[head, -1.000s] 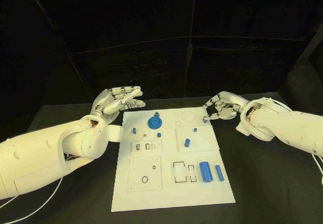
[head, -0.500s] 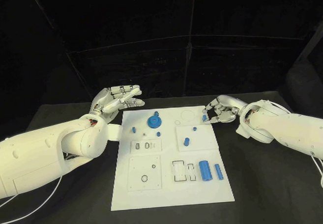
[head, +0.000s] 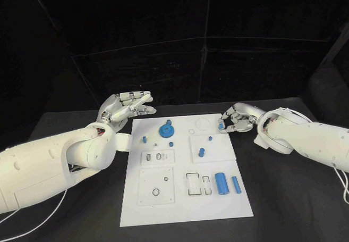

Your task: Assemble the parts on the task board

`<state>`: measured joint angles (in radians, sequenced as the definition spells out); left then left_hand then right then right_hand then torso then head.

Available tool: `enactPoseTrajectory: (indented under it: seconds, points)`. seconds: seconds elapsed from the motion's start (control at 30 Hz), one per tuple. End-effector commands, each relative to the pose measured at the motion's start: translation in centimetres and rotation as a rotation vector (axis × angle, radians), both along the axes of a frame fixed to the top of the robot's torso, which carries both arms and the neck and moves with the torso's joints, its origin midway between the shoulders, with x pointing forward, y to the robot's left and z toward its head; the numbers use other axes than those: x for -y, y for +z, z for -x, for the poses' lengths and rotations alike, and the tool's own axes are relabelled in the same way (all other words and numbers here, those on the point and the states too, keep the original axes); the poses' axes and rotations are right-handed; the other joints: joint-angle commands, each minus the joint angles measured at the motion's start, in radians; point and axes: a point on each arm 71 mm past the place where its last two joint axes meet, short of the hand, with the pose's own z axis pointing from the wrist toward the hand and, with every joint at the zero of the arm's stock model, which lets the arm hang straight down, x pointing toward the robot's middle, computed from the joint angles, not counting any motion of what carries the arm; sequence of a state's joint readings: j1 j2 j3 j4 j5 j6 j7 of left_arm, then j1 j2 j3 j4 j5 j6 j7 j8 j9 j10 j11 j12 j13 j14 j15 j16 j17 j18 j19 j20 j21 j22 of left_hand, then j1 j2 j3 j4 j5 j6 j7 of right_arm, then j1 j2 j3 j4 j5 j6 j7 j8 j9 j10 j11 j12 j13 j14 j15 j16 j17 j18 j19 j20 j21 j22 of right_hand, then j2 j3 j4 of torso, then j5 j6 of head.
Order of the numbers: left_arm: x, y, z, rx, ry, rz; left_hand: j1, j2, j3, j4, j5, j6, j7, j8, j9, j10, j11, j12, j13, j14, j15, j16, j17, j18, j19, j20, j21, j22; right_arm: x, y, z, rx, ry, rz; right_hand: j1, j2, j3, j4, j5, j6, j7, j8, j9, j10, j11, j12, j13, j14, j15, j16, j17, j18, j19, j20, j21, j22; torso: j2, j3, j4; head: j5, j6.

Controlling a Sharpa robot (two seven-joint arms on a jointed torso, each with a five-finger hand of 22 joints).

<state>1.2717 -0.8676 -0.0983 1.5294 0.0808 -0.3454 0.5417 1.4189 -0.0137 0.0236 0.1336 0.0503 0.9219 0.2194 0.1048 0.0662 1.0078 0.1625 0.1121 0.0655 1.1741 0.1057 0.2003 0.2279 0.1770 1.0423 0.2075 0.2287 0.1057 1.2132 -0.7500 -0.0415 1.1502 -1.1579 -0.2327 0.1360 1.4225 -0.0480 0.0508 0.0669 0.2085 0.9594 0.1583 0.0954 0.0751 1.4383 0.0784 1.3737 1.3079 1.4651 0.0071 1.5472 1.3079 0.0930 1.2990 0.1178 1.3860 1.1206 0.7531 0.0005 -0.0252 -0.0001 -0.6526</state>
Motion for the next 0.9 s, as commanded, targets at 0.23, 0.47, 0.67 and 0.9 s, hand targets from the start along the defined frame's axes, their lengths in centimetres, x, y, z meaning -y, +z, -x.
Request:
enactPoseTrajectory:
  seconds: [0.23,0.47,0.67,0.9]
  points:
    - [0.14,0.13,-0.01,0.010,-0.013,0.003,-0.002,0.012,0.001,-0.005,-0.001,0.008,-0.001,-0.005,0.000,0.006,0.003,-0.003,0.000,-0.007,0.001,-0.006,0.001,0.005,0.004,0.007,-0.006,-0.002,-0.32,-0.23,-0.10,-0.011,0.009,0.021,0.005,0.022,0.007,-0.008,-0.020,0.028,-0.003,0.009,0.001,0.006,-0.010,0.010,0.075,0.094,-0.009,0.005,0.209,-0.002,0.006,-0.009,0.005,0.007,0.000,-0.0002,-0.0001,-0.001,-0.003]
    - [0.10,0.11,-0.03,0.009,-0.013,0.003,-0.002,0.012,0.001,-0.005,-0.001,0.008,-0.001,-0.005,0.000,0.006,0.003,-0.003,0.000,-0.007,0.001,-0.006,0.001,0.005,0.004,0.007,-0.006,-0.002,-0.38,-0.36,-0.09,-0.016,0.007,0.031,0.005,0.026,0.010,-0.010,-0.022,0.036,-0.005,0.011,0.001,0.009,-0.012,0.014,0.079,0.095,-0.010,0.007,0.214,-0.003,0.009,-0.010,0.007,0.011,-0.001,0.0001,0.0002,-0.001,-0.004]
    - [0.11,0.11,-0.03,0.009,-0.014,0.003,-0.002,0.012,0.001,-0.005,-0.001,0.008,-0.001,-0.005,0.000,0.006,0.003,-0.003,0.000,-0.007,0.001,-0.006,0.001,0.005,0.004,0.007,-0.006,-0.002,-0.35,-0.40,-0.11,-0.017,0.004,0.036,0.007,0.029,0.012,-0.012,-0.022,0.041,-0.007,0.012,0.001,0.011,-0.013,0.016,0.081,0.096,-0.012,0.008,0.217,-0.004,0.012,-0.011,0.009,0.016,-0.001,0.0004,0.0000,-0.001,-0.006]
    - [0.10,0.10,-0.03,0.008,-0.014,0.003,-0.001,0.012,0.000,-0.008,-0.001,0.008,0.000,-0.005,0.000,0.007,0.003,-0.004,0.000,-0.006,0.001,-0.008,0.003,0.005,0.004,0.007,-0.007,-0.002,-0.38,-0.38,-0.15,-0.006,0.002,0.045,0.008,0.043,0.021,-0.013,-0.021,0.054,-0.010,0.015,0.001,0.015,-0.016,0.021,0.086,0.097,-0.014,0.010,0.223,-0.006,0.017,-0.013,0.013,0.024,-0.001,0.0008,0.0000,0.003,-0.012]
